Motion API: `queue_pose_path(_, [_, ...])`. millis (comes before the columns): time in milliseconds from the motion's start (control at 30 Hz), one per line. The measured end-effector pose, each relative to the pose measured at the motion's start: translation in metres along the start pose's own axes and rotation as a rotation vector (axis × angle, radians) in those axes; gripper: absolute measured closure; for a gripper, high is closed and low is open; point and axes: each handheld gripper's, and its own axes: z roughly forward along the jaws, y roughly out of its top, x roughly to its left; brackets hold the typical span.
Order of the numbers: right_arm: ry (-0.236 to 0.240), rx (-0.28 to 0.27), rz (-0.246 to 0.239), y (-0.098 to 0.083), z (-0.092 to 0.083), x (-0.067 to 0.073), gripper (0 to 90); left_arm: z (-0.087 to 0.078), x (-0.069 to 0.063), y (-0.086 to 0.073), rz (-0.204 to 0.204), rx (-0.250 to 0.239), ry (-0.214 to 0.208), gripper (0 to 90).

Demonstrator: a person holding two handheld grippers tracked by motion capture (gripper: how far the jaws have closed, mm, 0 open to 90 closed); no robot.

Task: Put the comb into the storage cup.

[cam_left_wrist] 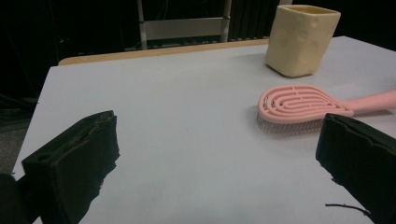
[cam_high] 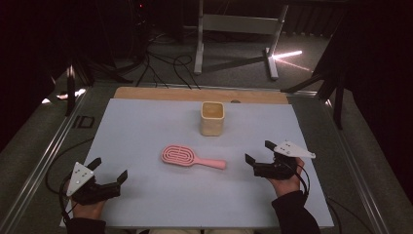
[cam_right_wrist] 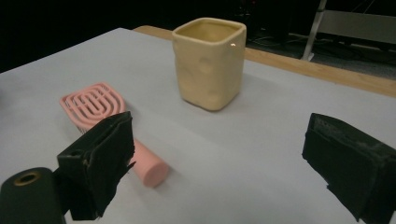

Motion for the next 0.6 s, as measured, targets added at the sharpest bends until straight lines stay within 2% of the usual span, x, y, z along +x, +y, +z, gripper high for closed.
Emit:
queue_pose_path(200, [0.012, 0.003, -0.022, 0.015, 0.014, 0.006, 9.1, 0.000, 0.001, -0.001, -0.004, 0.000, 0.005, 0.0])
queue_pose_path(600, [0.017, 0.035, -0.034, 0.026, 0.043, 0.014, 9.6, 0.001, 0.002, -0.003, -0.012, 0.002, 0.007, 0.0])
